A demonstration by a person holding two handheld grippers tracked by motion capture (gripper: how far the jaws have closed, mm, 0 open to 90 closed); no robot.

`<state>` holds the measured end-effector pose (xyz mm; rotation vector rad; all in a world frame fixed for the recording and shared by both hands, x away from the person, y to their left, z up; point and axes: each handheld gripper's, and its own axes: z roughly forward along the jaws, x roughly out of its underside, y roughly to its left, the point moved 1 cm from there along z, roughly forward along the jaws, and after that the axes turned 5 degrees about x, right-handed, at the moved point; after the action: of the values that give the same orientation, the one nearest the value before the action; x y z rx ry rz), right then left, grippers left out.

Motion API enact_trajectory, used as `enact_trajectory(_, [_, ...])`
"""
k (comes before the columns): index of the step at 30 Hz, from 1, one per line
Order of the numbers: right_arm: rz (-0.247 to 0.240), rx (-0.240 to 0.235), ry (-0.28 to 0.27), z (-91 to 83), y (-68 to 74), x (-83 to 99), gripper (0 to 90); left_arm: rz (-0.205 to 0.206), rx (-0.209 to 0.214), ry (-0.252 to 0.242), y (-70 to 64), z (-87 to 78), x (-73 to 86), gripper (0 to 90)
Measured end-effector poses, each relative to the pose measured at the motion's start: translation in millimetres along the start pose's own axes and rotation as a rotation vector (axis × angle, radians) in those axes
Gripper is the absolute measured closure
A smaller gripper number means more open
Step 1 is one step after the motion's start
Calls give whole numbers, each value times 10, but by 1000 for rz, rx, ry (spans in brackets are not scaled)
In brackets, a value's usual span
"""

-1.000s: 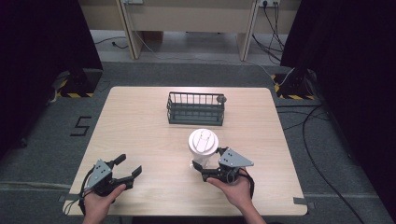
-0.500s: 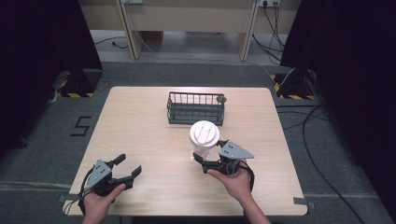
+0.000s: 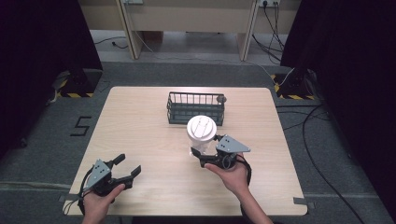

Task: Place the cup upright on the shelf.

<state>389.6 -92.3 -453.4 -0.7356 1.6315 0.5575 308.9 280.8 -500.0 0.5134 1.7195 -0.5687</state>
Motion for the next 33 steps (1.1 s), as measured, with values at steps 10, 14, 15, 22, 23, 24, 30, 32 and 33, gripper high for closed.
enact_trajectory(10, [14, 21, -10, 78, -60, -25, 185, 0, 0, -3, 4, -4, -2, 176])
enact_trajectory(14, [20, 39, -13, 111, -114, -57, 185, 0, 0, -2, 4, -4, -2, 176])
enact_trajectory(15, [19, 43, -14, 117, -129, -64, 185, 0, 0, -1, 5, -4, -2, 176])
enact_trajectory(22, [30, 69, -18, 173, -222, -111, 185, 6, -5, -5, 9, -6, -4, 177])
enact_trajectory(23, [32, 74, -15, 179, -235, -117, 185, 5, -5, -6, 10, -5, -3, 177])
enact_trajectory(24, [31, 76, -15, 188, -249, -124, 185, 4, -5, -4, 11, -6, -3, 177])
enact_trajectory(30, [34, 93, -18, 218, -316, -159, 185, 4, -9, -4, 16, -4, 0, 176])
enact_trajectory(32, [37, 104, -18, 234, -355, -175, 185, 2, -11, -3, 18, -4, 1, 177])
enact_trajectory(33, [36, 108, -22, 241, -368, -181, 185, 2, -11, -5, 19, -4, 1, 177])
